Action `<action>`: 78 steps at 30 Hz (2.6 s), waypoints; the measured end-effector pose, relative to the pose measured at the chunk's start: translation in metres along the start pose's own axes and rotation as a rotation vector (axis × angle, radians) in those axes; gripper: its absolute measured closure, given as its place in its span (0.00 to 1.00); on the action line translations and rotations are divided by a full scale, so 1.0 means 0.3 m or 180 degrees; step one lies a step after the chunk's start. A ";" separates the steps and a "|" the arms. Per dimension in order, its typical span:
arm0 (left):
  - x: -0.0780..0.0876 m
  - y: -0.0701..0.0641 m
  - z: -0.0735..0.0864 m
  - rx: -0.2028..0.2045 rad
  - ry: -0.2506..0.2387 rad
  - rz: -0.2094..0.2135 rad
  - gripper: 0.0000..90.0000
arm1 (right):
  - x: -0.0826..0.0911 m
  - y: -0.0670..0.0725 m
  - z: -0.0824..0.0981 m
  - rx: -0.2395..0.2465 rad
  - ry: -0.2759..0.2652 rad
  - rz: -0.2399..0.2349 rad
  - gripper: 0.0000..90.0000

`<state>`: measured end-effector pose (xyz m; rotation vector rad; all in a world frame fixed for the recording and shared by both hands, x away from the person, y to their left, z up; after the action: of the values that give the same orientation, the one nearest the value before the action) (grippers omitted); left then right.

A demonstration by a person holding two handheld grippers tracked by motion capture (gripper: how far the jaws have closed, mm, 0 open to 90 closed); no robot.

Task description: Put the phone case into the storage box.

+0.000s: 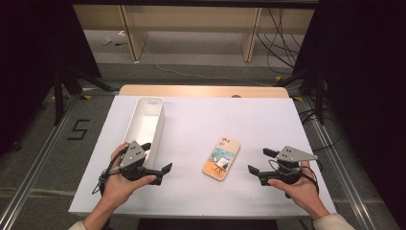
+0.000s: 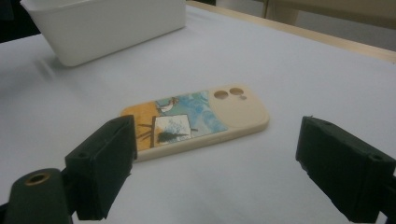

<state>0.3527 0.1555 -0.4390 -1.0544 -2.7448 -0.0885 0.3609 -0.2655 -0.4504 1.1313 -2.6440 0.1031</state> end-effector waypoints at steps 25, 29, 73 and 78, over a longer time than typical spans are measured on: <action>-0.005 0.010 0.005 0.0032 -0.0012 -0.0041 0.00 | -0.151 0.113 -0.063 0.0323 0.0199 -0.0438 0.99; -0.005 0.008 0.004 0.0034 -0.0015 -0.0043 0.01 | -0.198 0.133 -0.072 0.0332 0.0290 -0.0488 1.00; 0.003 0.003 0.012 0.0049 0.0012 -0.0049 0.02 | -0.560 0.262 -0.019 0.0305 0.1133 -0.0606 1.00; 0.004 0.003 0.013 0.0057 0.0013 -0.0057 0.02 | -0.569 0.263 -0.017 0.0322 0.1160 -0.0603 1.00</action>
<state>0.3516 0.1574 -0.4427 -1.0242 -2.7465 -0.0684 0.4180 -0.0903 -0.4882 1.2534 -2.2240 0.3720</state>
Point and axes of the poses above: each handheld gripper's, and its own axes: x roughly backward along the jaws, z roughly out of its underside, y roughly to its left, the point moved 2 cm from there along -x, roughly forward along the jaws, and after that the axes turned 11 degrees about -y, right-handed, at the moved point
